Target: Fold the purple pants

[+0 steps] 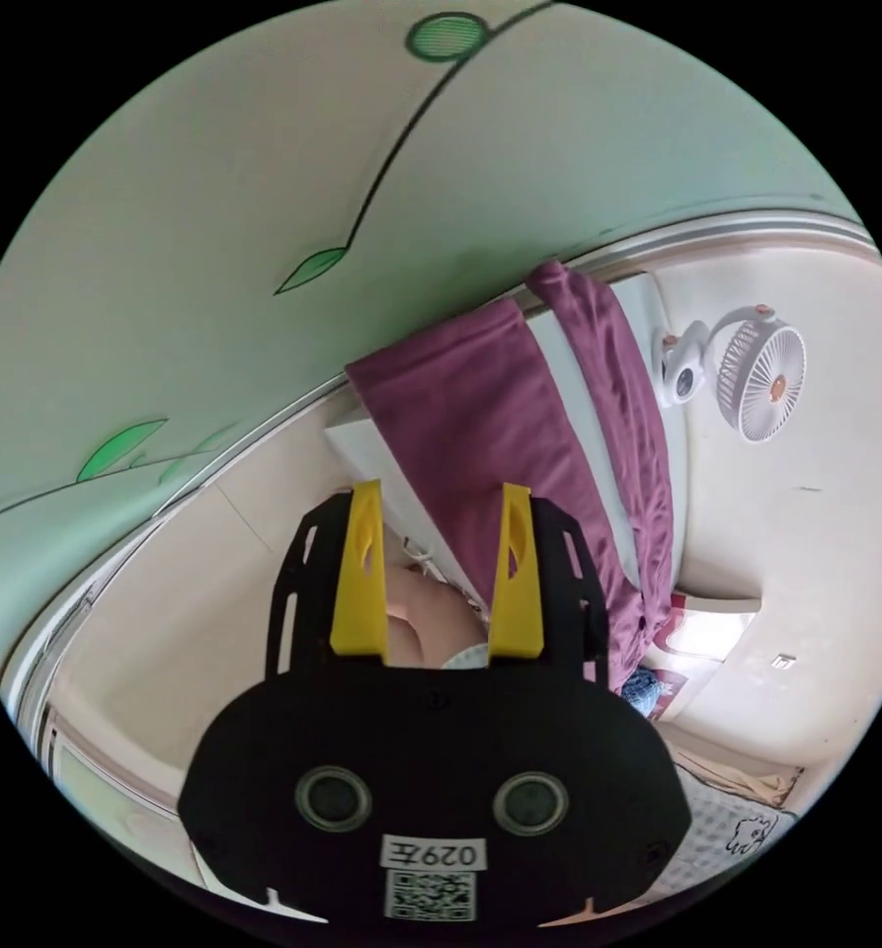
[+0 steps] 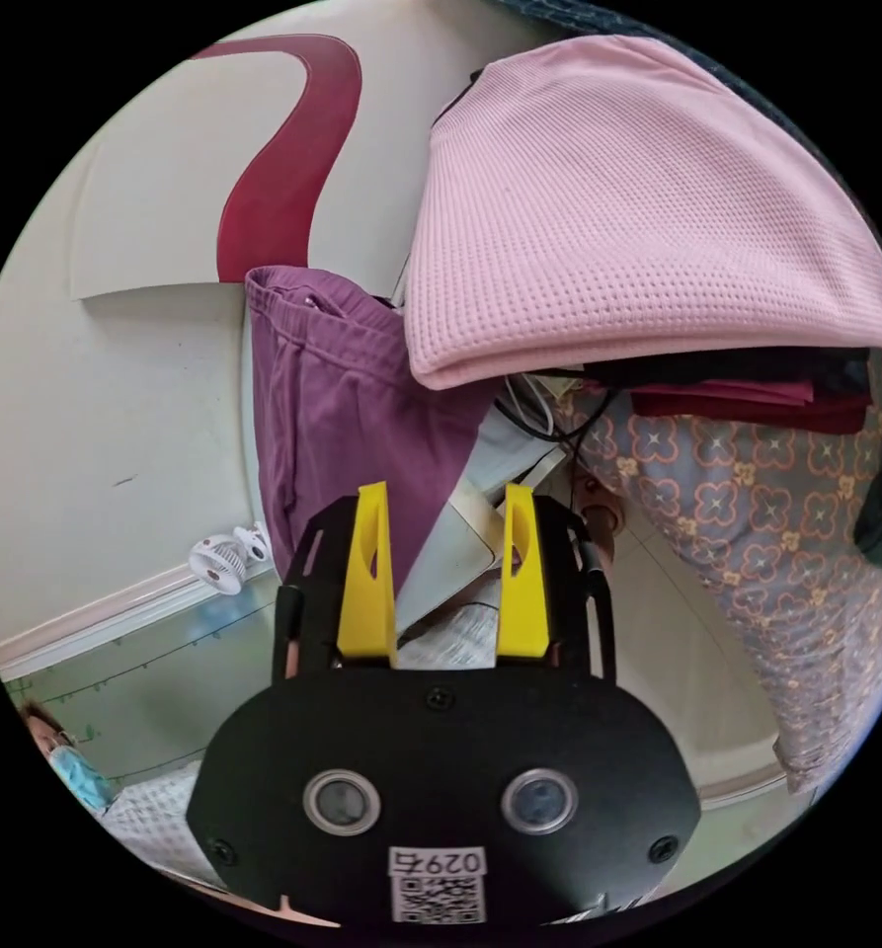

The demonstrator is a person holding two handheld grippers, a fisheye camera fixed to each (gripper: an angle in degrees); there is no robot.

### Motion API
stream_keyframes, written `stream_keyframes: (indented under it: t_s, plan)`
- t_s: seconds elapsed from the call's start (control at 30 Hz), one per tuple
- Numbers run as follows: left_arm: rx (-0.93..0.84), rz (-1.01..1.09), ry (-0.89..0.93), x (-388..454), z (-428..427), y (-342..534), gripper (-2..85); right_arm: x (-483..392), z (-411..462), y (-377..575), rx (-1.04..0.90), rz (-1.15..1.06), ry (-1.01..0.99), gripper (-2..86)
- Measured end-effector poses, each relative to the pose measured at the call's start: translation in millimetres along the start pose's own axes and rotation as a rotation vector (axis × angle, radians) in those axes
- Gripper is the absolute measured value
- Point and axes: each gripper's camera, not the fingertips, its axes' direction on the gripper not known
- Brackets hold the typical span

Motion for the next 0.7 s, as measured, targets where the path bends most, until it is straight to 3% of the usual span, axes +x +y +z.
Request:
stream_keyframes:
  t_s: [0.1,0.27,0.4,0.53,0.7]
  plan:
    - [0.000,0.009,0.073,4,-6,-6,13.6,4,4,0,0.071,0.044,-0.043,13.1]
    - [0.003,-0.013,-0.040,25,-13,-5,8.8,-22,-5,8,0.167,-0.086,-0.001,4.0]
    - [0.047,0.086,-0.202,65,-31,13,0.2,-46,-14,14,0.158,-0.174,-0.027,1.5]
    - [0.075,0.220,-0.310,115,-59,31,-0.8,-59,-35,17,0.127,-0.198,-0.062,1.0]
    - [0.045,0.343,-0.612,183,-88,54,-1.0,-80,-53,32,0.020,-0.197,0.008,0.8]
